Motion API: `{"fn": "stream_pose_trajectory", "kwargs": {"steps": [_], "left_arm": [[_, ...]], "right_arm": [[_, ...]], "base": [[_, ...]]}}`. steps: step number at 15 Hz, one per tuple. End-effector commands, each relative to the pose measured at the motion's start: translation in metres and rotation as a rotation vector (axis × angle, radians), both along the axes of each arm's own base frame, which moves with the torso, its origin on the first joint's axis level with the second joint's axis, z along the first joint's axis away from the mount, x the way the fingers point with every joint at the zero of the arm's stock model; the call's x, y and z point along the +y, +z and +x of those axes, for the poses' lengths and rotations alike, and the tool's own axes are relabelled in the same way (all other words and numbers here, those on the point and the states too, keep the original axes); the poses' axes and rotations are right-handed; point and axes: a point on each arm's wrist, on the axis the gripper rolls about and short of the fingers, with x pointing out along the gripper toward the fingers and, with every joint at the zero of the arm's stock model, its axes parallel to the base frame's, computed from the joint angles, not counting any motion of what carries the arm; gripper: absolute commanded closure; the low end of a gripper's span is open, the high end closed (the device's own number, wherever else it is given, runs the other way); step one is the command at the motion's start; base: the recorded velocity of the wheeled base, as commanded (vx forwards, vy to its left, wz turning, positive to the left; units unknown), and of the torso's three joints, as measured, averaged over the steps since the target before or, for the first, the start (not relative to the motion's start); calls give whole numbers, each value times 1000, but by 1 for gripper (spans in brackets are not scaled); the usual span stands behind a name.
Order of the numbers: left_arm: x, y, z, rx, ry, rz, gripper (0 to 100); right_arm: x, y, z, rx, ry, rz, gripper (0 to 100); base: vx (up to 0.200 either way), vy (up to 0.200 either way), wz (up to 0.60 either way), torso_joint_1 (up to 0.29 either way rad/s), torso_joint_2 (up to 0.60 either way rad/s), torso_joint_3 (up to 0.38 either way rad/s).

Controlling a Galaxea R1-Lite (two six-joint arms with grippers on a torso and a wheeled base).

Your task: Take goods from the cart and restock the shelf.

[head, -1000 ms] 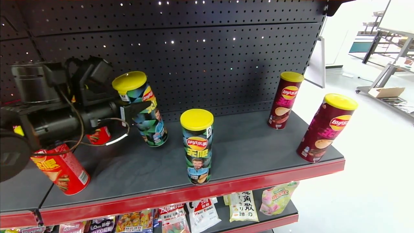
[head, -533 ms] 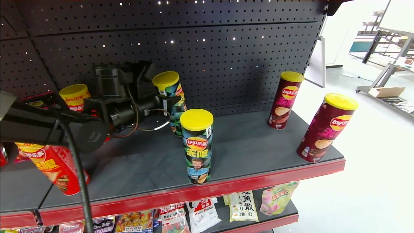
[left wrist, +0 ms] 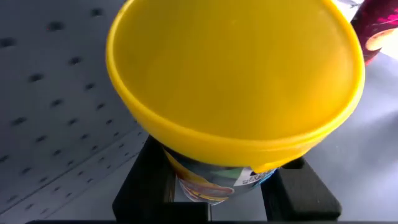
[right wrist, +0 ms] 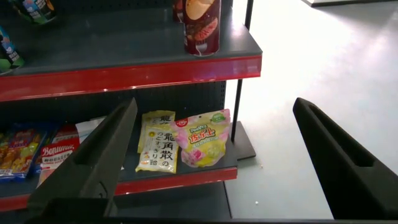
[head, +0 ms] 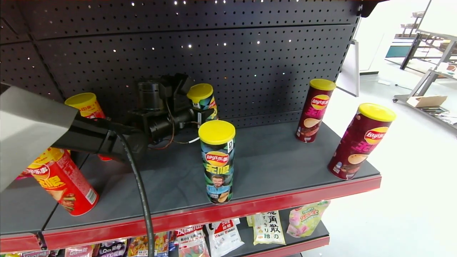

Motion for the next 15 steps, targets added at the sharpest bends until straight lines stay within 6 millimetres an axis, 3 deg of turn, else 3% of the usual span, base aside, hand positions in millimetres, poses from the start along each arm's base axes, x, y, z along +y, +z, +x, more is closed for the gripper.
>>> {"fn": "stream_pose_trajectory", "kwargs": {"steps": [1, 9, 15], "left_arm": [[-4, -6, 5, 8, -5, 3, 100], [-12, -12, 4, 4, -23, 13, 100], [-10, 2, -3, -7, -27, 6, 100]], "right_arm": [[0, 0, 0, 1, 0, 0, 0], [0, 0, 0, 0, 0, 0, 0], [0, -1, 0, 3, 0, 0, 0]], "base": [[0, 0, 0, 0, 0, 0], [0, 0, 0, 0, 0, 0], [0, 0, 0, 0, 0, 0]]}}
